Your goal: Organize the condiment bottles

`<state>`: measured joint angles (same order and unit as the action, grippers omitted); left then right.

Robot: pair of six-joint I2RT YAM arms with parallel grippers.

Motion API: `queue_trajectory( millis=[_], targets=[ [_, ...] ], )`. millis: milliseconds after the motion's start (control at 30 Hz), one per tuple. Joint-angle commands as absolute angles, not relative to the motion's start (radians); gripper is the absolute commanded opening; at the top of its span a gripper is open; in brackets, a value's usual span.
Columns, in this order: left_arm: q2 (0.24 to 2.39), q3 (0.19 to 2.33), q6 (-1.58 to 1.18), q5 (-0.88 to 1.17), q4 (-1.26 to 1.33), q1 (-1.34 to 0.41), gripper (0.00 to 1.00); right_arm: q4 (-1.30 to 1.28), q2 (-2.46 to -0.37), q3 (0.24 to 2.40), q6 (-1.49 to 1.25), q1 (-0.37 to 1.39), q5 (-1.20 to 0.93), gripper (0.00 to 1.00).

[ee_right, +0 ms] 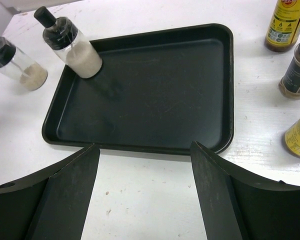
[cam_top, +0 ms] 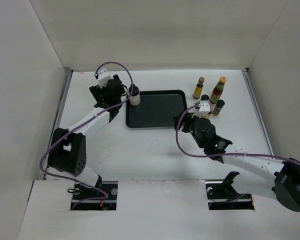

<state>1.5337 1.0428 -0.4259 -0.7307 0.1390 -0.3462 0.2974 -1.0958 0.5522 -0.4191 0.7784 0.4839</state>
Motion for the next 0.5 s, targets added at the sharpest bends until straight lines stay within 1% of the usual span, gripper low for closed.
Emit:
queue_trajectory(
  millis=[0,267,467],
  targets=[
    [1.581,1.026,-0.462,-0.715,0.094,-0.332,0.90,0.336,-1.104,0.558,-0.428,0.774,0.463,0.80],
    [1.726,1.103,-0.443,-0.715,0.121,-0.259,0.88,0.333,-1.137,0.568,-0.425,0.774,0.462,0.81],
    [1.766,1.135,-0.428,-0.696,0.130,-0.222,0.86,0.333,-1.141,0.569,-0.423,0.774,0.462,0.81]
  ],
)
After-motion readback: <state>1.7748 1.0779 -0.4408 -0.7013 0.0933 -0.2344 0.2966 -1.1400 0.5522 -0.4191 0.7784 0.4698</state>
